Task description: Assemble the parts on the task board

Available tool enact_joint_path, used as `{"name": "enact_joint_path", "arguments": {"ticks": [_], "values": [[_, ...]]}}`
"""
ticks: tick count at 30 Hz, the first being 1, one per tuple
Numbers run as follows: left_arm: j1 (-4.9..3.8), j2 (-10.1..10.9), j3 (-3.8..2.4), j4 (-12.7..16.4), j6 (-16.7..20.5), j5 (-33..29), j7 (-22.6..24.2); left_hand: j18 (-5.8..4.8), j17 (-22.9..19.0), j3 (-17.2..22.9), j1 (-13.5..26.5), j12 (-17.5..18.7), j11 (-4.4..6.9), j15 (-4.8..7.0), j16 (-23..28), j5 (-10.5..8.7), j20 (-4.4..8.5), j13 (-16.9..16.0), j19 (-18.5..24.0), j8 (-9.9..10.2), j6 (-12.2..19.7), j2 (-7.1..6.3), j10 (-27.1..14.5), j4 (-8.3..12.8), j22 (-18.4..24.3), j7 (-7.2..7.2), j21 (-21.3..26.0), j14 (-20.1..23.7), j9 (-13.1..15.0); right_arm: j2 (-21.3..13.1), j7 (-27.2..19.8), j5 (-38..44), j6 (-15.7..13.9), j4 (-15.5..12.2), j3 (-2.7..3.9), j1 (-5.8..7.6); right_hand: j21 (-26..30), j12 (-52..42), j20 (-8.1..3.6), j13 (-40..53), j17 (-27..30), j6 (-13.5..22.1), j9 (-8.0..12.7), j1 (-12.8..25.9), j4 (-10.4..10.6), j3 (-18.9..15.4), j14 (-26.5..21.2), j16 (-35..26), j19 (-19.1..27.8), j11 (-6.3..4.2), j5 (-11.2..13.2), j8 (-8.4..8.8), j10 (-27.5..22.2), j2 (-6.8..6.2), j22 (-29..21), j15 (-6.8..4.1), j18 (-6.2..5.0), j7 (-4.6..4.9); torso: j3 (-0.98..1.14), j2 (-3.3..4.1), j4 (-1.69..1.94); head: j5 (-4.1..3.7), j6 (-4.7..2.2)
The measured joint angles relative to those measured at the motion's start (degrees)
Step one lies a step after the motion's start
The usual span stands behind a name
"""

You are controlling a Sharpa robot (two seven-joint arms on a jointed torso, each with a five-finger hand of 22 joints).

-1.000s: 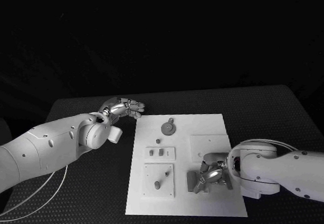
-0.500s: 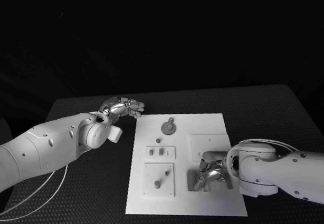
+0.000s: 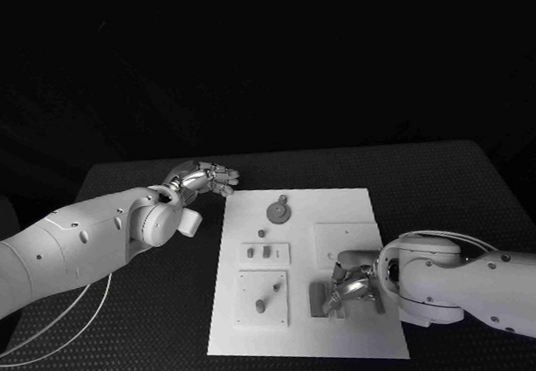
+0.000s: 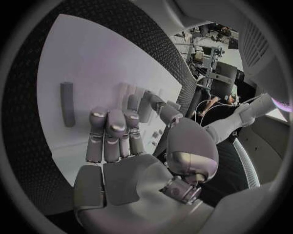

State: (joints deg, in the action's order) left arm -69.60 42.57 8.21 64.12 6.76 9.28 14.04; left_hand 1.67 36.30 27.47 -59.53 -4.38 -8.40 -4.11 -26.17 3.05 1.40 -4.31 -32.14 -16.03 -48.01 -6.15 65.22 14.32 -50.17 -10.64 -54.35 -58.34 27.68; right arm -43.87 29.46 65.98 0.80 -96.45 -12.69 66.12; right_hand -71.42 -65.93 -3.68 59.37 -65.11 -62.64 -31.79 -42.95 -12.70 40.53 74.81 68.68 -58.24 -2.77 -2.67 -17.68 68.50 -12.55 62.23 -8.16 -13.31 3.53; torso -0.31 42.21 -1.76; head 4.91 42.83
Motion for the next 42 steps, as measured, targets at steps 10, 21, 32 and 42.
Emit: {"name": "enact_joint_path", "arguments": {"ticks": [10, 21, 32, 42], "values": [[0.00, 0.1, 0.00, 0.0, 0.0, 0.0, 0.0, -0.02, 0.0, 0.0, 0.0, 0.0, 0.00, 0.00, 0.0, 0.00, 0.00, 0.0, 0.0, 0.0, 0.0, 0.00, 0.0, 0.0, 0.0, 0.00, 0.0, 0.0, 0.0, -4.1, -1.4, -1.5, -0.6, -1.8, 0.18, 1.93, -0.5, 0.1, -0.13, 0.5, 0.0, 0.0, -0.5, -0.3, -0.5, -2.1, 0.2, 0.0, -0.3, 0.21, 0.0, -0.43, 0.2, -2.02, -0.1, 0.17, -0.03, 0.02, 0.04, -0.03, -0.03, -0.13, -0.35], [0.00, -0.1, 0.00, -0.1, 0.0, 0.0, 0.0, -0.12, 0.1, -0.2, 0.0, 0.0, 0.00, 0.00, 0.0, 0.00, 0.00, 0.0, 0.0, 0.0, 0.0, 0.00, 0.0, -0.2, 0.0, 0.00, 0.0, 0.0, 0.0, -8.8, -2.7, -3.8, -0.6, 2.0, 1.03, 4.68, -0.5, 0.1, -0.13, 0.7, -0.1, 0.4, -0.4, -0.7, -0.2, -2.4, 0.2, 0.0, -0.3, 0.22, 0.0, 0.16, 0.2, -1.61, -0.3, 0.18, -0.03, 0.42, 0.07, -0.03, -0.07, -0.89, -1.01], [0.01, -0.1, 0.01, -0.2, 0.0, 0.0, 0.0, -0.35, 0.1, -0.2, 0.0, 0.0, 0.21, 0.00, 0.0, 0.00, 0.00, 0.0, 0.0, 0.0, 0.0, 0.00, 0.2, -0.2, 0.0, 0.00, 0.0, 0.0, 0.0, -12.0, -1.3, -1.4, 3.7, -0.3, 0.55, 4.66, -0.5, 0.3, -0.11, 0.7, -0.1, 0.6, -0.5, -1.2, 0.1, -2.1, 0.2, 0.0, -0.3, 0.42, 0.0, 0.16, 0.0, -0.02, -0.4, 0.19, -0.04, 0.56, 0.15, -0.01, -0.09, -1.28, -1.16], [0.02, -0.2, 0.02, -0.2, -0.1, 0.0, 0.0, -0.37, 0.1, -0.2, 0.2, 0.0, 0.21, 0.00, 0.0, 0.00, 0.00, 0.0, 0.0, -0.2, 0.0, -0.24, 0.2, -0.2, -0.1, 0.00, 0.0, 0.0, 0.0, -11.4, 0.3, 0.1, 5.4, -0.2, -0.03, 3.05, -0.5, 0.3, 0.10, 0.8, -0.1, 0.8, -0.5, -1.0, 0.1, -2.1, 0.2, 0.0, -0.1, 0.43, 0.0, 0.16, 0.0, 0.20, -0.4, 0.21, -0.03, 0.58, 0.07, -0.01, -0.07, -1.29, -1.03]]}}
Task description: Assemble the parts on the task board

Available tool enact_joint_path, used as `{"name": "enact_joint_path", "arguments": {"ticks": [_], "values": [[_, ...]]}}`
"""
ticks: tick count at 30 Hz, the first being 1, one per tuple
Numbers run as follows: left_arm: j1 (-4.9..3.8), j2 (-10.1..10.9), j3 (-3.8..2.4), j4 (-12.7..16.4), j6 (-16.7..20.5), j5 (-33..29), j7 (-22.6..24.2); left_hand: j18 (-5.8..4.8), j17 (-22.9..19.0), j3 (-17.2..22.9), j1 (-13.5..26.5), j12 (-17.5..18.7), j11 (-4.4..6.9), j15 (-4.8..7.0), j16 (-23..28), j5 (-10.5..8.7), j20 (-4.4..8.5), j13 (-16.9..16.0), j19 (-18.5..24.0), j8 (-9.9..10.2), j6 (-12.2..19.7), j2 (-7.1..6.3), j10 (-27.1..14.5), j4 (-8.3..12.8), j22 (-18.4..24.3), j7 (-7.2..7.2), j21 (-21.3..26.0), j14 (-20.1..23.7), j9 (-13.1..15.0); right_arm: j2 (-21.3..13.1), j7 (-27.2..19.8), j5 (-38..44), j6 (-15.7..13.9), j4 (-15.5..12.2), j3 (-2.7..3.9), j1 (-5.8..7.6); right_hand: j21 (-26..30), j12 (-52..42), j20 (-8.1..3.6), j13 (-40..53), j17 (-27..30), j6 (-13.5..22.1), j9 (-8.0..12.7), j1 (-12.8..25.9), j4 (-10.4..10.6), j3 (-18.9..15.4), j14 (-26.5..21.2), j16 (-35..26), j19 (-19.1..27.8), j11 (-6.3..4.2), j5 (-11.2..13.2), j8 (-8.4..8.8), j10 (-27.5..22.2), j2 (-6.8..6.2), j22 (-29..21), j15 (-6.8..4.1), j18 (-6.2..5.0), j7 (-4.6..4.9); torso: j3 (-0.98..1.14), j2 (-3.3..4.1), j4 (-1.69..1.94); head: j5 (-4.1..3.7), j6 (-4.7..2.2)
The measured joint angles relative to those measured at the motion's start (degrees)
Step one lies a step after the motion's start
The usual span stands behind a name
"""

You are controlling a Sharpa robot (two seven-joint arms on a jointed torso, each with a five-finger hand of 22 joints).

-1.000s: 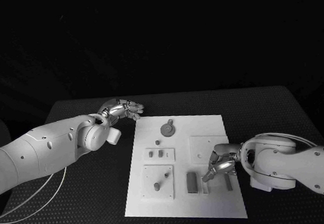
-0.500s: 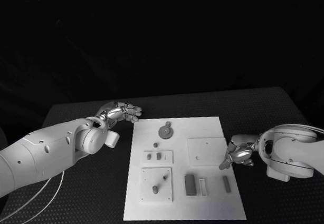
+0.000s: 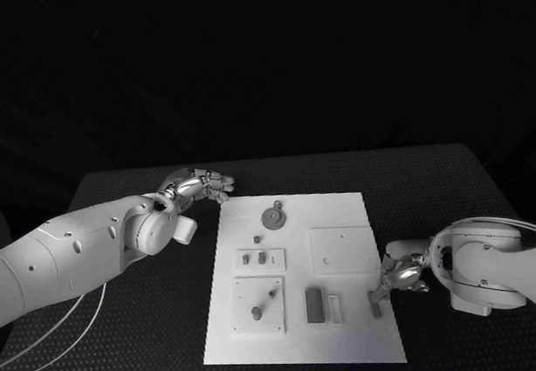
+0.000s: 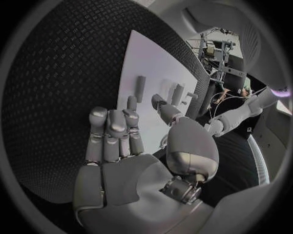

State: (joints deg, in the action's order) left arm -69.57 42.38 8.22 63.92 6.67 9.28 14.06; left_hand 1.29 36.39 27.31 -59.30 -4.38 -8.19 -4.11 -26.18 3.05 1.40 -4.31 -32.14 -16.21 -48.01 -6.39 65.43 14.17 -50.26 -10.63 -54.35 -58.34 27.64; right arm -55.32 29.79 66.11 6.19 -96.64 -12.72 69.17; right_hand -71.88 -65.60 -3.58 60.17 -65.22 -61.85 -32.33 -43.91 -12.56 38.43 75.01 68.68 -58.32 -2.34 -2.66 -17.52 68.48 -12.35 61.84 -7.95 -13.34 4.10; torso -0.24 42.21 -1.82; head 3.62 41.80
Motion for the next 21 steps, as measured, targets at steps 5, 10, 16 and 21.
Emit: {"name": "enact_joint_path", "arguments": {"ticks": [5, 10, 16, 21], "values": [[0.03, 0.1, 0.00, 0.0, 0.0, 0.0, 0.0, -0.01, 0.1, 0.0, 0.0, 0.0, 0.00, 0.00, 0.0, 0.00, 0.00, 0.0, 0.0, 0.0, 0.0, 0.00, 0.0, 0.0, 0.0, 0.00, 0.0, 0.0, 0.0, 0.7, 0.5, 0.9, 0.1, 0.7, -0.01, -1.22, 0.0, 0.0, 0.00, 0.1, 0.0, 0.0, 0.0, 0.2, 0.0, 0.0, 0.0, 0.0, 0.0, 0.00, 0.0, 0.00, 0.0, 0.23, 0.0, 0.00, 0.00, 0.00, -0.07, 0.01, 0.08, -0.09, 0.04], [0.04, 0.1, 0.00, 0.0, -0.1, 0.0, 0.0, -0.01, 0.0, 0.0, 0.0, 0.0, 0.00, 0.00, 0.0, 0.00, 0.00, 0.0, 0.0, 0.0, 0.0, 0.00, 0.0, 0.0, 0.0, 0.00, 0.0, 0.0, 0.0, 1.3, 0.8, 1.8, 0.1, 1.0, 0.05, -2.16, 0.0, 0.0, 0.20, 0.1, 0.0, 0.0, -0.5, 0.5, 0.3, -0.3, 0.0, 0.0, 0.2, 0.00, 0.0, -0.33, 0.0, 0.53, 0.0, 0.01, 0.00, 0.00, -0.10, 0.02, 0.10, -0.09, 0.22], [0.04, 0.2, 0.00, 0.0, -0.1, 0.0, 0.0, -0.03, 0.0, 0.0, 0.0, 0.0, 0.00, 0.00, 0.0, 0.00, 0.00, 0.0, 0.0, 0.0, 0.0, 0.00, 0.0, 0.0, 0.0, 0.00, 0.0, 0.0, 0.0, 2.1, 1.0, 2.7, -0.1, 1.4, 0.46, -2.80, 0.0, 0.0, 0.21, 0.1, 0.0, -0.1, -0.5, 0.5, 0.3, -0.3, 0.2, 0.0, 0.2, -0.01, 0.0, -0.34, 0.0, 0.53, 0.0, 0.22, 0.01, 0.09, -0.10, 0.01, 0.12, -0.03, 0.41], [0.04, 0.3, 0.00, 0.0, -0.2, 0.0, 0.0, -0.03, 0.0, -0.1, 0.0, 0.0, 0.00, 0.00, 0.0, 0.00, 0.00, 0.0, 0.0, 0.0, 0.0, 0.00, 0.0, -0.1, 0.0, 0.00, 0.0, 0.0, 0.0, 3.5, 0.9, 3.9, -0.5, 1.4, 0.62, -3.32, -0.1, 0.1, 0.07, 0.1, 0.0, -0.2, -1.3, 0.5, 0.3, -0.3, 0.3, 0.0, 0.3, -0.01, 0.0, -0.35, 0.0, 0.53, 0.0, 0.32, 0.03, 0.00, -0.09, 0.01, 0.12, 0.08, 0.54]]}}
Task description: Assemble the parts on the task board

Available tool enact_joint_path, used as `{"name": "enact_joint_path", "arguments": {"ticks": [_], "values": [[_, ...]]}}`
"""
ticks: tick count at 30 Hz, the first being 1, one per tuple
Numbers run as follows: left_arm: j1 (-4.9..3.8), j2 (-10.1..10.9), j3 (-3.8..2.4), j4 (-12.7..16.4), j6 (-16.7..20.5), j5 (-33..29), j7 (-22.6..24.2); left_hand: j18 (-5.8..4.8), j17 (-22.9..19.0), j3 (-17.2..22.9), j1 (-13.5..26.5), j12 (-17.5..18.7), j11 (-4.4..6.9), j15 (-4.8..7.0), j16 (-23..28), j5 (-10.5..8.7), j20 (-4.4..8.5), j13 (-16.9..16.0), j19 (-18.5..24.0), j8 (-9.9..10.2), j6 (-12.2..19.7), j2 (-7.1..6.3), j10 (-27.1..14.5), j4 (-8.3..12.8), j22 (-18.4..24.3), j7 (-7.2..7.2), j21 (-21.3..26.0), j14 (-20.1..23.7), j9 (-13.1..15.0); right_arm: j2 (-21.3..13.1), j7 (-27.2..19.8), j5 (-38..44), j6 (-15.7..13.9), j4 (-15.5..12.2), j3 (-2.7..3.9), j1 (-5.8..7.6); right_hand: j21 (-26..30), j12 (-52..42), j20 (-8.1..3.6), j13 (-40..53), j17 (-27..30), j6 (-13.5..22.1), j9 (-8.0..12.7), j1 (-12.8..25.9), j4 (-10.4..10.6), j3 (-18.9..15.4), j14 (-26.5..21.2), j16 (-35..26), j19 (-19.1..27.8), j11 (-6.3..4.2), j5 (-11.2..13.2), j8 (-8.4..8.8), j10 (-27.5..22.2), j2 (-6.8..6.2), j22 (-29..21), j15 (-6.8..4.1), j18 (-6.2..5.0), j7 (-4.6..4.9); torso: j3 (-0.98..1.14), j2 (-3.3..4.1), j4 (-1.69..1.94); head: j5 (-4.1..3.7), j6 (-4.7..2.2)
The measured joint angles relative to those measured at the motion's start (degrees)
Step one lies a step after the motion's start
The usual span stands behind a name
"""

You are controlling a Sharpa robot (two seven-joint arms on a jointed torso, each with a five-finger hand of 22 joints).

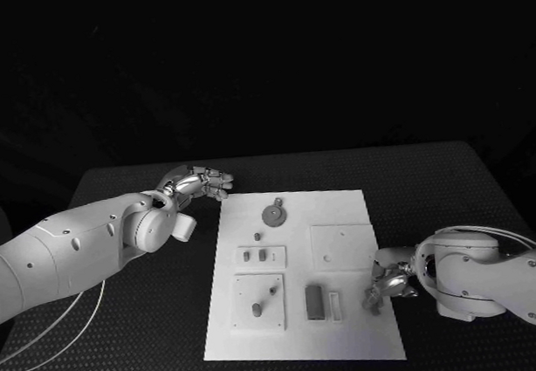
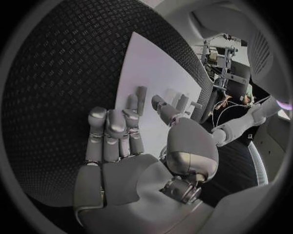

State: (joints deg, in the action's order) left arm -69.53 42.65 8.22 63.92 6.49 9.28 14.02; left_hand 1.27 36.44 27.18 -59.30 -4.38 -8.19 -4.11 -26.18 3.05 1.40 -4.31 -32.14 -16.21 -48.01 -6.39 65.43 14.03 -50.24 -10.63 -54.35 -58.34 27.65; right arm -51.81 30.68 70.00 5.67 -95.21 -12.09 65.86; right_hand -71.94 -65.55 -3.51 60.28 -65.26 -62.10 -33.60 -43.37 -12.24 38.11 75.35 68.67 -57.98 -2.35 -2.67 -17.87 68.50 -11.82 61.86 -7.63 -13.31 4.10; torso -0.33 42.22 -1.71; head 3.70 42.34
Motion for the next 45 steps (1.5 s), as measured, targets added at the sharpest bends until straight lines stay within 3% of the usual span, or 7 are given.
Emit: {"name": "enact_joint_path", "arguments": {"ticks": [5, 10, 18, 29, 35, 40, 45], "values": [[0.00, 0.1, 0.00, 0.0, -0.1, 0.0, 0.0, -0.01, 0.0, 0.0, 0.0, 0.0, 0.00, 0.00, 0.0, 0.00, 0.00, 0.0, 0.0, 0.0, 0.0, 0.00, 0.0, 0.0, 0.0, 0.00, 0.0, 0.0, 0.0, 0.8, -0.1, 2.7, -0.4, 0.0, 0.08, -0.52, -0.1, 0.0, 0.00, 0.1, 0.0, -0.1, 0.0, 0.1, 0.0, 0.0, 0.1, 0.0, 0.0, 0.01, 0.0, -2.82, 0.0, 0.37, 0.0, 0.09, 0.03, -0.07, 0.01, 0.00, -0.02, 0.06, 0.16], [0.01, 0.2, 0.00, 0.0, -0.1, 0.0, 0.0, -0.01, 0.0, 0.0, 0.2, 0.0, 0.00, 0.00, 0.2, 0.00, 0.00, 0.0, 0.0, 0.0, 0.0, 0.20, 0.0, 0.0, 0.0, 0.00, 0.0, 0.0, 0.0, 1.6, 0.1, 6.9, -0.8, -0.1, 0.07, -1.07, -0.1, 0.0, -0.19, 0.1, 0.0, -0.1, 1.3, -4.5, -2.4, 3.5, 0.1, 0.0, 0.4, 0.10, 0.0, -9.87, 0.1, 2.44, 0.0, 0.12, 0.09, -0.16, 0.01, 0.01, -0.02, 0.08, 0.25], [0.01, 0.3, 0.00, 0.1, -0.2, 0.0, -0.1, -0.02, 0.0, 0.0, 0.2, 0.0, 0.00, 0.00, 0.2, 0.00, 0.00, 0.0, 0.0, 0.0, 0.0, 0.20, 0.0, 0.0, 0.0, 0.00, 0.0, 0.0, 0.0, 2.5, 0.0, 12.9, -1.4, -0.8, 0.06, -1.78, -0.2, 0.2, 0.11, 0.1, 0.0, 0.0, 1.0, -7.8, -4.2, 6.4, 0.0, 0.0, 0.7, 0.20, 0.0, -12.32, 0.2, 2.17, 0.0, 0.60, 1.06, -0.23, 0.00, -0.01, -0.02, 0.08, 0.41], [0.01, 0.4, 0.00, 0.2, -0.2, 0.0, -0.1, -0.04, 0.1, 0.0, 0.2, 0.0, 0.00, 0.00, 0.2, 0.00, 0.00, 0.0, 0.0, 0.0, 0.0, 0.20, 0.0, 0.0, 0.0, 0.00, 0.0, 0.0, 0.0, 2.3, -0.5, 14.0, -2.5, -1.2, 0.02, -2.04, -0.2, 0.6, 0.53, 0.1, 0.1, 0.0, 1.9, -8.1, -3.2, 8.4, -0.2, -0.4, 1.1, 0.42, -2.4, -12.32, 0.0, 1.82, -0.1, 0.80, 1.07, -0.22, -0.01, -0.02, -0.02, 0.03, 0.37], [0.01, 0.4, 0.00, 0.3, -0.2, 0.0, -0.2, -0.04, 0.1, 0.0, 0.2, 0.0, 0.00, 0.00, 0.2, 0.00, 0.00, 0.0, 0.0, 0.0, 0.0, 0.20, 0.0, 0.0, 0.0, 0.00, 0.0, 0.0, 0.0, 1.6, -0.8, 8.6, -4.5, -1.0, 0.02, -2.03, -0.2, 0.9, 1.17, 0.0, 0.1, 0.1, 2.1, -5.4, -2.7, 9.0, -0.2, -0.4, 1.3, 0.54, -6.3, -12.17, -0.1, 4.56, -0.3, 1.03, 1.07, -0.10, 0.01, -0.01, -0.02, 0.18, 0.41], [0.01, 0.4, 0.00, 0.3, -0.2, 0.0, -0.2, -0.06, 0.1, 0.1, 0.2, 0.0, 0.00, 0.00, 0.2, 0.00, 0.00, 0.0, 0.0, 0.0, 0.0, 0.20, 0.0, -0.1, -0.1, 0.00, 0.0, 0.0, 0.0, 1.0, -1.1, 1.3, -7.6, -1.0, -0.13, -2.04, -0.4, 0.9, 1.38, 0.0, 0.1, 0.1, 2.1, -4.1, -2.7, 9.0, -0.3, -0.7, 1.1, 0.82, -6.3, -8.52, 0.0, 5.84, -0.3, 1.10, 1.06, -0.06, 0.01, -0.02, -0.03, 0.21, 0.45], [0.01, 0.4, 0.00, 0.3, -0.2, 0.0, -0.2, -0.07, 0.1, 0.0, 0.2, 0.0, 0.00, 0.00, 0.2, 0.00, 0.00, 0.0, 0.0, 0.0, 0.0, 0.20, 0.0, -0.2, -0.1, 0.00, 0.0, 0.0, -0.1, 1.2, -1.8, -7.6, -10.5, -1.5, -0.32, -2.06, -0.7, 0.9, 1.39, 0.0, 0.1, 0.2, 1.8, -3.5, -3.5, 10.8, -0.3, -0.7, 1.1, 0.83, -10.3, -0.12, 0.0, 6.50, -0.3, 1.12, 1.05, 0.02, 0.00, -0.01, -0.03, 0.25, 0.46]]}}
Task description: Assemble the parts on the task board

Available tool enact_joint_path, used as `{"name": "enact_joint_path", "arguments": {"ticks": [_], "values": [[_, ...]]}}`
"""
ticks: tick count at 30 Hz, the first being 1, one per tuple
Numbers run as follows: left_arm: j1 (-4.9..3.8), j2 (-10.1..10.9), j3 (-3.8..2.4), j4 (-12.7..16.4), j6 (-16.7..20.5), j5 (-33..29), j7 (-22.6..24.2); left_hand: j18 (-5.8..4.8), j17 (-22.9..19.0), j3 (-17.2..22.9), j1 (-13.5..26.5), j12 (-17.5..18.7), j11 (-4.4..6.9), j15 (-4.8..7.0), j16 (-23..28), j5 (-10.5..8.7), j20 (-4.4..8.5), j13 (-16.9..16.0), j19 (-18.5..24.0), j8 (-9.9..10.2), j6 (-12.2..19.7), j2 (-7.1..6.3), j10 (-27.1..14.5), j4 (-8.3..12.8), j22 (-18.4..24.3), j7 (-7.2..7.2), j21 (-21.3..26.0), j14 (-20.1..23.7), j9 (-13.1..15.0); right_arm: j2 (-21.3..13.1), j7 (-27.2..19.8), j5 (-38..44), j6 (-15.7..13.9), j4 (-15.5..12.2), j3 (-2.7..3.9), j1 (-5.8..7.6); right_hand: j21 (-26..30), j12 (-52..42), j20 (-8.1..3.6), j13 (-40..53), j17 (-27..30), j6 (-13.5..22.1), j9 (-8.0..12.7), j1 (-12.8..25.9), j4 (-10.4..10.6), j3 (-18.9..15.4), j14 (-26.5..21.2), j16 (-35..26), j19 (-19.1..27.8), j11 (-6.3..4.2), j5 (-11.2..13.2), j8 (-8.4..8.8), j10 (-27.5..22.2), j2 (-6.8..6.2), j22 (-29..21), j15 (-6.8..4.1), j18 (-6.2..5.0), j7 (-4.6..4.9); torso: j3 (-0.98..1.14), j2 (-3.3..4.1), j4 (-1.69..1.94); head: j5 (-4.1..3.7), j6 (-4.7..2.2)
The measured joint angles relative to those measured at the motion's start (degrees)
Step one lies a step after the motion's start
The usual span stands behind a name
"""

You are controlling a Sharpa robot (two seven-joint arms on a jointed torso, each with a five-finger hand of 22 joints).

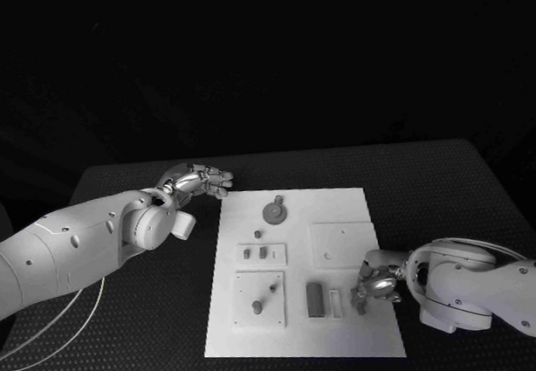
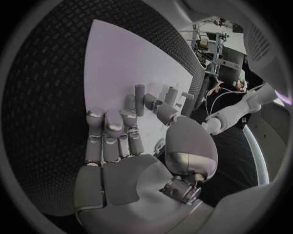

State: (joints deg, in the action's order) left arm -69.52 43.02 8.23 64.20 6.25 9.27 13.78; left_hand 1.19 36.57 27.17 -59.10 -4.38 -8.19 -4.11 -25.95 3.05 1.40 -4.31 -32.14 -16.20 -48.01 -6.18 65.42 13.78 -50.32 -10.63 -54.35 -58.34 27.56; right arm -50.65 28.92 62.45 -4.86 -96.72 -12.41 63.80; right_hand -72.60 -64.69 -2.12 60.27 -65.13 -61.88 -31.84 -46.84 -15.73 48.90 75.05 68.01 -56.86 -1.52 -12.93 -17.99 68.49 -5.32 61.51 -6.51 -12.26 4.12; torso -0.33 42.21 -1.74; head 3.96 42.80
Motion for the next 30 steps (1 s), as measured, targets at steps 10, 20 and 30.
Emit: {"name": "enact_joint_path", "arguments": {"ticks": [10, 20, 30], "values": [[0.00, 0.0, 0.00, 0.0, 0.0, 0.0, -0.1, -0.02, 0.0, 0.0, 0.0, 0.0, 0.00, 0.00, 0.0, 0.00, 0.00, 0.0, 0.0, 0.0, 0.0, 0.00, 0.0, 0.0, 0.0, 0.00, 0.0, 0.0, 0.0, 0.5, -0.8, -8.3, -3.0, -1.0, -0.32, -0.32, 0.0, 0.0, -0.05, 0.0, 0.0, 0.5, 1.2, 0.4, -0.8, 4.4, 0.3, 0.0, -0.1, 0.07, -0.9, 2.04, -0.1, 0.44, 0.0, -0.15, -0.15, 0.41, -0.01, 0.00, 0.01, -0.03, -0.01], [0.00, 0.0, 0.00, 0.0, -0.1, 0.0, -0.2, -0.04, 0.0, 0.0, 0.0, 0.0, 0.00, 0.00, 0.0, 0.00, 0.00, 0.0, 0.0, 0.0, 0.0, 0.00, 0.0, 0.0, 0.0, 0.00, 0.0, 0.0, 0.0, 1.3, -0.8, -8.8, -3.9, -0.8, -0.34, -0.34, 0.0, 0.0, -0.13, 0.1, 0.0, 0.4, 1.2, 0.4, -0.8, 4.4, 0.3, 0.0, -0.2, 0.06, -0.9, 1.97, -0.1, 0.44, -0.1, -0.15, -0.18, 0.40, -0.04, 0.00, 0.01, 0.04, -0.04], [0.00, 0.0, 0.01, 0.1, -0.1, 0.0, -0.3, -0.08, 0.0, 0.0, 0.2, 0.0, 0.00, 0.00, 0.0, 0.00, 0.00, 0.0, 0.0, 0.0, 0.0, -0.23, 0.0, 0.0, 0.0, 0.00, 0.0, 0.0, 0.0, 1.9, -0.9, -8.9, -4.5, -0.6, -0.39, -0.38, 0.0, 0.0, -0.12, 0.0, 0.0, 0.2, 1.1, 0.4, -0.8, 4.4, 0.3, 0.0, -0.2, 0.06, -1.1, 1.91, -0.1, 0.43, -0.1, -0.13, -0.19, 0.48, -0.03, 0.01, 0.03, 0.12, -0.11]]}}
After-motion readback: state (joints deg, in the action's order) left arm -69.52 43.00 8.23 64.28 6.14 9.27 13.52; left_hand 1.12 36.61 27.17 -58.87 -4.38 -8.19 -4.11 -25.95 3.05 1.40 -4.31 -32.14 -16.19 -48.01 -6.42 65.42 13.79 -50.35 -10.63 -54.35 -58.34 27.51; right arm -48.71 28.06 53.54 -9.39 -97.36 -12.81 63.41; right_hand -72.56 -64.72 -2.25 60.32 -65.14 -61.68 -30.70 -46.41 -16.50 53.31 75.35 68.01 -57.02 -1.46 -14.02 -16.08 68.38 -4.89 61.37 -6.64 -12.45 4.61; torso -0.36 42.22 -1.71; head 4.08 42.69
